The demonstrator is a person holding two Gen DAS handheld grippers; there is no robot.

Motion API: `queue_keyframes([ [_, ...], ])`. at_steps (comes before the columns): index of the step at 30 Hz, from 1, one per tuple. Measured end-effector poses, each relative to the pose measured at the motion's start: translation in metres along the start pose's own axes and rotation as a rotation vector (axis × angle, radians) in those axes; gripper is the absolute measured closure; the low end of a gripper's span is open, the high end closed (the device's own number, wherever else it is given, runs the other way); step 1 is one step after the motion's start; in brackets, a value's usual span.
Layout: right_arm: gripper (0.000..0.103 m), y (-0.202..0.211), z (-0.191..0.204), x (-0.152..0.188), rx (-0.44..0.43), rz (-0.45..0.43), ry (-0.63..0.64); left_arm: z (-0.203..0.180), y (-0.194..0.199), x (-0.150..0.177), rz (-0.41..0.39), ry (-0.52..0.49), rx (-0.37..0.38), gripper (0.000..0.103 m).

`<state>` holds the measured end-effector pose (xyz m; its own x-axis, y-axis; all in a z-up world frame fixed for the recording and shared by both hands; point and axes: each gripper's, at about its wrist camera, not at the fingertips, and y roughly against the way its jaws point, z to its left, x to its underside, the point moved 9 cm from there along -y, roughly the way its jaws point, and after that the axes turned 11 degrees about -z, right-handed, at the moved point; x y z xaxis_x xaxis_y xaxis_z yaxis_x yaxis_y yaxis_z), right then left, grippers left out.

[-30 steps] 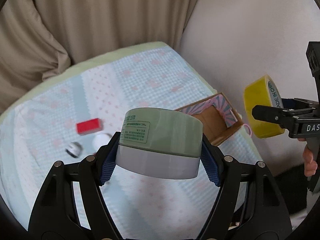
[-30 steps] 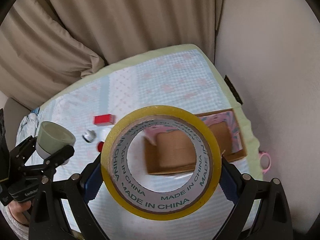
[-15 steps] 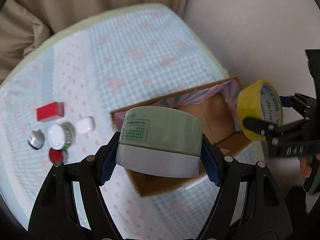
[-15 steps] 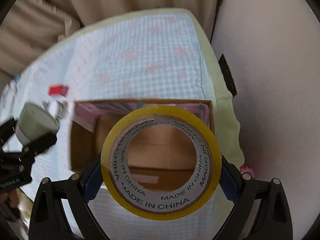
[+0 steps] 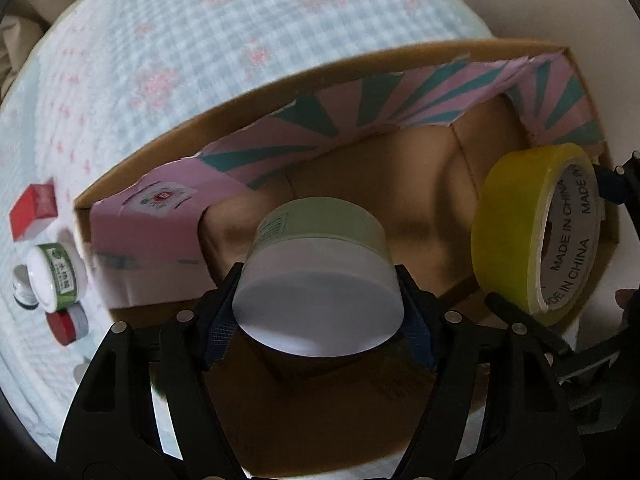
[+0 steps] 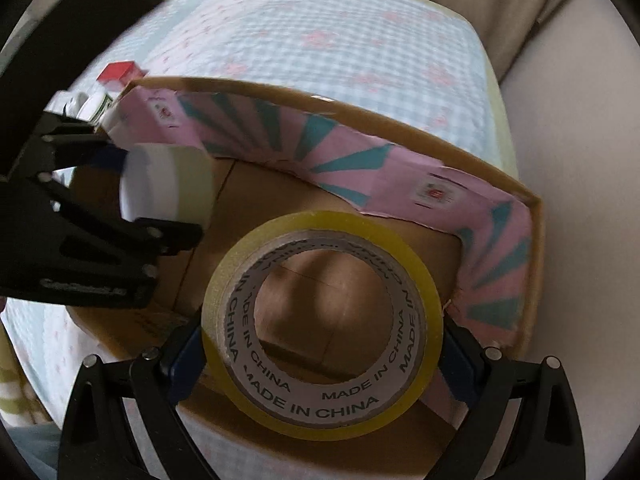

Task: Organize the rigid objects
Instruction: 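Carry both held items to the cardboard box and release them inside, then withdraw both open grippers from the cardboard box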

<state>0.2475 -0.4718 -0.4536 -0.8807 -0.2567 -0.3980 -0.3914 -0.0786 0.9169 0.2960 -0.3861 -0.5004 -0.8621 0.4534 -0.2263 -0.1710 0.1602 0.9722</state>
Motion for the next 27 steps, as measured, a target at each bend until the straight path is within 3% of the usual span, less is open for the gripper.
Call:
queue_keyframes([
  [7,0.006,-0.01,-0.002,0.0,-0.022,0.003,-0.013,-0.01,0.008,-0.013,-0.029,-0.024,0.011,0.034],
  [9,0.006,-0.01,-0.006,0.0,-0.012,0.003,0.0,-0.012,0.021,-0.022,-0.069,-0.037,0.002,0.001],
  [11,0.002,-0.008,-0.01,0.003,0.005,0.007,0.038,-0.009,0.032,-0.027,-0.111,-0.037,-0.018,0.0],
  [14,0.0,0.007,-0.016,-0.003,0.041,-0.079,0.07,-0.003,0.04,-0.028,-0.106,-0.008,-0.009,0.0],
  [17,0.0,0.019,-0.02,-0.002,0.053,-0.094,0.074,0.0,0.047,-0.025,-0.11,0.002,-0.011,0.0],
  [21,0.0,0.028,-0.027,0.001,0.074,-0.065,0.029,-0.002,0.059,-0.015,-0.122,-0.009,-0.025,0.0],
  [27,0.0,0.049,-0.03,-0.002,0.092,-0.09,-0.064,0.002,0.083,-0.007,-0.161,-0.011,-0.028,0.0],
])
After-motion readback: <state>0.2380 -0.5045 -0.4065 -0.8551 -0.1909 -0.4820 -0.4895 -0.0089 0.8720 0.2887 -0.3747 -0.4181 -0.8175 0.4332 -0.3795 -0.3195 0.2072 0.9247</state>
